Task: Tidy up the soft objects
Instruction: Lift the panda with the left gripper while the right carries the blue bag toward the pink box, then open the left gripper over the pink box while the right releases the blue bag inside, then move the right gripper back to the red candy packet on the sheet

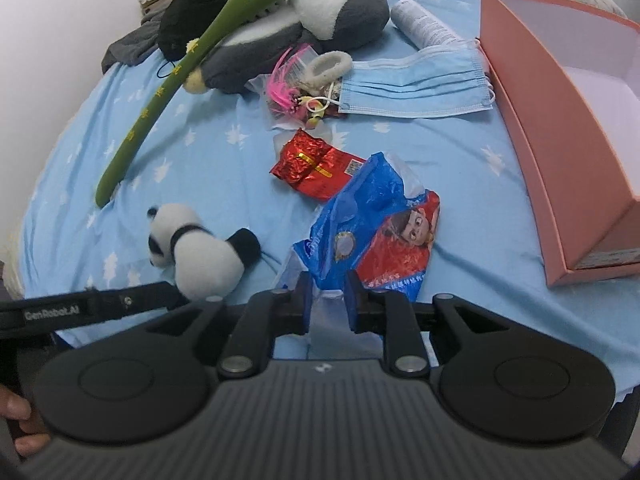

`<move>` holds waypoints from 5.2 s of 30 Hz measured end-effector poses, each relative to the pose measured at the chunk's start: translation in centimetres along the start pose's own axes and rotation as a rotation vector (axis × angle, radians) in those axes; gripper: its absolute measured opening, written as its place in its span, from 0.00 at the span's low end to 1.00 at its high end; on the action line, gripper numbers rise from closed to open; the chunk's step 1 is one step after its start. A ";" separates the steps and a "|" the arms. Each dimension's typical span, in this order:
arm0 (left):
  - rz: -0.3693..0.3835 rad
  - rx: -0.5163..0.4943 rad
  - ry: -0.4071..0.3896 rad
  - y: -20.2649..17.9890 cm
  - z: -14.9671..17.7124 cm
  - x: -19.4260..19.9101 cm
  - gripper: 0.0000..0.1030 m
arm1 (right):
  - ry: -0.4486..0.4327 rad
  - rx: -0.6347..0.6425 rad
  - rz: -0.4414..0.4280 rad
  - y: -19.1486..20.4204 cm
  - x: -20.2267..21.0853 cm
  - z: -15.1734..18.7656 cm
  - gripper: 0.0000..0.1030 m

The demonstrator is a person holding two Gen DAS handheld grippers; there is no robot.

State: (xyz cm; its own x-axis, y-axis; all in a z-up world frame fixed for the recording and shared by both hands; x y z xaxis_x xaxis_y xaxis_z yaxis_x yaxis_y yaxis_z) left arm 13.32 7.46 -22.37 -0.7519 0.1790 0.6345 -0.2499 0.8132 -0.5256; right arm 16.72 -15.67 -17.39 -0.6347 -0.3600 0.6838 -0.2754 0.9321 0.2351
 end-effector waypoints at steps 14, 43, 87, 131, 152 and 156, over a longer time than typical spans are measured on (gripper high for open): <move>-0.090 0.230 -0.072 -0.4 -1.5 -1.3 0.57 | -0.036 -0.091 0.031 -0.4 -2.2 -1.3 0.52; -0.098 0.086 -0.017 -2.4 -1.0 -2.3 0.50 | -0.086 -0.064 0.090 -2.0 0.4 -1.0 0.10; 0.329 -0.456 0.131 -36.2 -10.1 -7.4 0.50 | -0.333 -0.093 0.275 -15.7 10.6 -18.9 0.10; 0.277 -0.612 0.065 -36.0 -12.4 -8.9 0.57 | -0.311 -0.167 0.310 -18.6 8.1 -17.8 0.38; 0.067 -0.558 -0.028 -20.8 -15.1 0.0 0.57 | -0.280 0.020 0.275 -4.5 7.4 -15.6 0.38; 0.069 -0.558 -0.039 -20.3 -14.2 0.2 0.57 | -0.272 0.029 0.213 -2.3 6.2 -14.4 0.38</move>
State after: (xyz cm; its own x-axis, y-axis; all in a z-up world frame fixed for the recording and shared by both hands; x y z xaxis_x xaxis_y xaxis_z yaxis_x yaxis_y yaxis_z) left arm 26.94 -1.18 -3.54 -0.7795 0.2305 0.5824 0.1534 0.9718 -0.1793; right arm 23.81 -19.50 -3.81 -0.8483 -0.1586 0.5051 -0.1340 0.9873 0.0849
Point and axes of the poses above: each gripper's, at about its wrist camera, not at the fingertips, and x roughly against the way its jaws point, y to its left, z to its underside, the point moved 4 cm from there along -x, roughly the way its jaws point, and after that the axes turned 14 degrees about -y, right-handed, at the moved point
